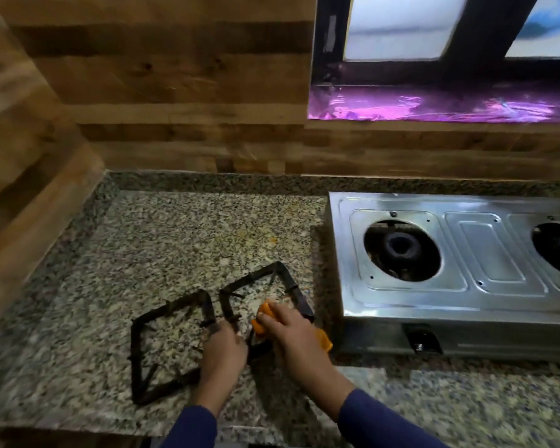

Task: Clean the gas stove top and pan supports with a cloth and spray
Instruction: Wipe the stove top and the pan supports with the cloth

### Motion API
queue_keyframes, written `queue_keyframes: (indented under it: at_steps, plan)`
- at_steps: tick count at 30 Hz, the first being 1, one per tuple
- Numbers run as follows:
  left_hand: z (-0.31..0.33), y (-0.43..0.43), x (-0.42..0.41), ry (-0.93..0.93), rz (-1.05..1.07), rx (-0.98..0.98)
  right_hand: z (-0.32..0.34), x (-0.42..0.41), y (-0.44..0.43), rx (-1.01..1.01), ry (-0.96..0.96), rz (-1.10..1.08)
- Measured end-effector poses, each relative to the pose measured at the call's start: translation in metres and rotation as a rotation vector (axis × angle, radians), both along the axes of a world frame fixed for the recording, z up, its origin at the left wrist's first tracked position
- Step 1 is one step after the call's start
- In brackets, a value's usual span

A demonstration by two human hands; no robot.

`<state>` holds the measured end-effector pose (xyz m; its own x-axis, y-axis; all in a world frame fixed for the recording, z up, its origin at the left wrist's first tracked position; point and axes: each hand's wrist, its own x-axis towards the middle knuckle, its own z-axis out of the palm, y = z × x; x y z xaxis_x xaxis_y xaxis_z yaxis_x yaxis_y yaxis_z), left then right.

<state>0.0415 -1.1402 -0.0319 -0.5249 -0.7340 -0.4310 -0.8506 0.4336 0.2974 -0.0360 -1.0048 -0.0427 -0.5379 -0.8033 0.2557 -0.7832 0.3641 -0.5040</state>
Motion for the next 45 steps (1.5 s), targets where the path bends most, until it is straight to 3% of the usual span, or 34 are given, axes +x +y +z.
queue_keyframes:
  at_steps: [3, 5, 9, 17, 23, 28, 34, 36, 41, 45]
  plan:
    - [-0.012, -0.003, -0.003, 0.034, 0.004, 0.14, -0.041, 0.023, -0.016, 0.274, 0.049, -0.127]
    - [-0.012, -0.009, -0.007, 0.01, 0.0, 0.197, -0.064, 0.036, -0.019, 0.332, 0.122, -0.197]
    - [-0.004, -0.015, -0.016, -0.023, 0.11, 0.332, -0.081, 0.053, -0.012, 0.293, 0.172, -0.195]
    - [-0.015, -0.024, -0.019, 0.089, 0.199, 0.537, -0.061, 0.065, 0.005, -0.088, -0.148, -0.233]
    - [-0.012, -0.02, -0.023, 0.174, 0.159, 0.289, -0.04, 0.064, 0.016, -0.25, -0.262, -0.182]
    - [-0.013, -0.008, -0.035, 0.325, 0.345, 0.326, -0.016, 0.045, 0.042, -0.205, -0.355, -0.078]
    - [-0.02, -0.012, -0.047, 0.512, 0.479, 0.318, -0.012, 0.02, 0.061, -0.349, -0.351, -0.333]
    - [-0.026, -0.015, -0.048, 0.542, 0.527, 0.342, -0.011, 0.013, 0.051, -0.29, -0.369, -0.357]
    - [-0.021, -0.019, -0.042, 0.573, 0.631, 0.334, -0.03, 0.013, 0.047, -0.005, -0.308, -0.107]
    - [0.005, -0.033, -0.024, 0.67, 0.743, 0.391, -0.015, 0.01, 0.069, -0.084, -0.385, -0.124]
